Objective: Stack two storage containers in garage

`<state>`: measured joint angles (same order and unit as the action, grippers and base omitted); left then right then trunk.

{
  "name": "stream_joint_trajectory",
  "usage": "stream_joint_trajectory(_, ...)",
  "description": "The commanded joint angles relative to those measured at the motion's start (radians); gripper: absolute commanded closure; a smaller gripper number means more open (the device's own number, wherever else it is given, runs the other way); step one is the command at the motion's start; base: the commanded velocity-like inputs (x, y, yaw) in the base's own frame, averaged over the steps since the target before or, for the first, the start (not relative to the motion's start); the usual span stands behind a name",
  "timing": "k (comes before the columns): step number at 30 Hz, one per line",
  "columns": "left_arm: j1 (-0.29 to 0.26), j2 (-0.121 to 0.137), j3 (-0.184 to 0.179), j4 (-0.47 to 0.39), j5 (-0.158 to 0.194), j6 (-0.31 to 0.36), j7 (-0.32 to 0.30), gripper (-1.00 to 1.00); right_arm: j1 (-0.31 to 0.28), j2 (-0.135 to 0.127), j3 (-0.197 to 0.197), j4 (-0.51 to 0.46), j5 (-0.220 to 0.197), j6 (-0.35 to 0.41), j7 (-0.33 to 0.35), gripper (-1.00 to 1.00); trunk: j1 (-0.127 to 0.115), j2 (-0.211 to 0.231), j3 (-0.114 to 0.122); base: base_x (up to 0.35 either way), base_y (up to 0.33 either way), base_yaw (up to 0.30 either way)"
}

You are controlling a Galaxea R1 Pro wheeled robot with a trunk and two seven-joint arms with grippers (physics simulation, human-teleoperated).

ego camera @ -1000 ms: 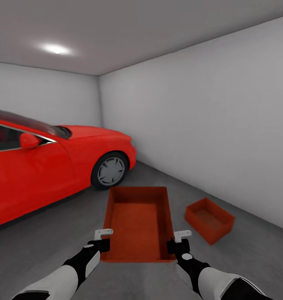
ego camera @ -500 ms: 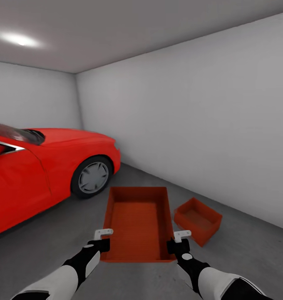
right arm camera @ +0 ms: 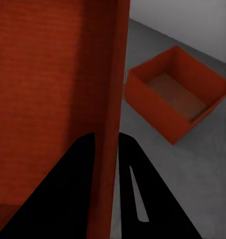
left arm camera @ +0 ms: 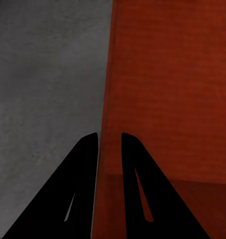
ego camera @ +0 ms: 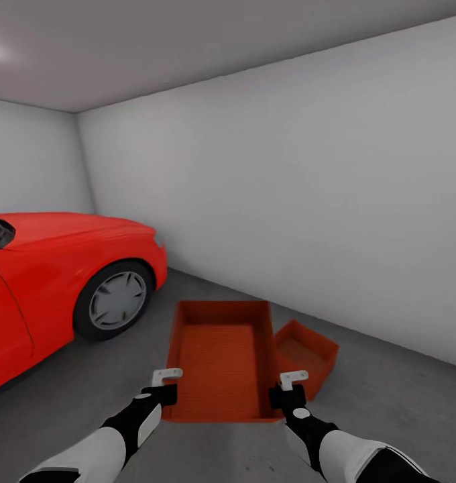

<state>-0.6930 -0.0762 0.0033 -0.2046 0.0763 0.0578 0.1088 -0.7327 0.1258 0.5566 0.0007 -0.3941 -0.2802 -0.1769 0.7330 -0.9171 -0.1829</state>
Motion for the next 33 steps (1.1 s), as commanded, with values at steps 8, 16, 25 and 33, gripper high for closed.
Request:
stream_joint_trajectory(8, 0.000, -0.001, 0.030, -0.006, -0.006, -0.076, 0.009, 1.00, -0.001, 0.003, -0.026, 0.001, 0.006, 0.003, 0.007, 1.00, 0.001, -0.001, -0.001, 0.313, 0.173, -0.283)
stream_joint_trajectory(16, 0.000, -0.001, 0.031, -0.006, -0.006, -0.076, 0.009, 1.00, -0.001, 0.003, -0.026, 0.001, 0.006, 0.003, 0.007, 1.00, 0.001, -0.001, -0.001, 0.313, 0.184, -0.281)
stream_joint_trajectory(25, 0.000, -0.001, 0.030, -0.006, -0.006, -0.077, 0.009, 1.00, -0.001, 0.003, -0.026, 0.001, 0.005, 0.003, 0.007, 1.00, 0.001, -0.001, -0.001, 0.312, 0.186, -0.066)
stream_joint_trajectory(33, 0.000, -0.001, 0.030, -0.006, -0.006, -0.076, 0.009, 1.00, -0.001, 0.003, -0.026, 0.001, 0.005, 0.003, 0.007, 1.00, 0.001, -0.001, -0.001, 0.312, 0.187, -0.001)
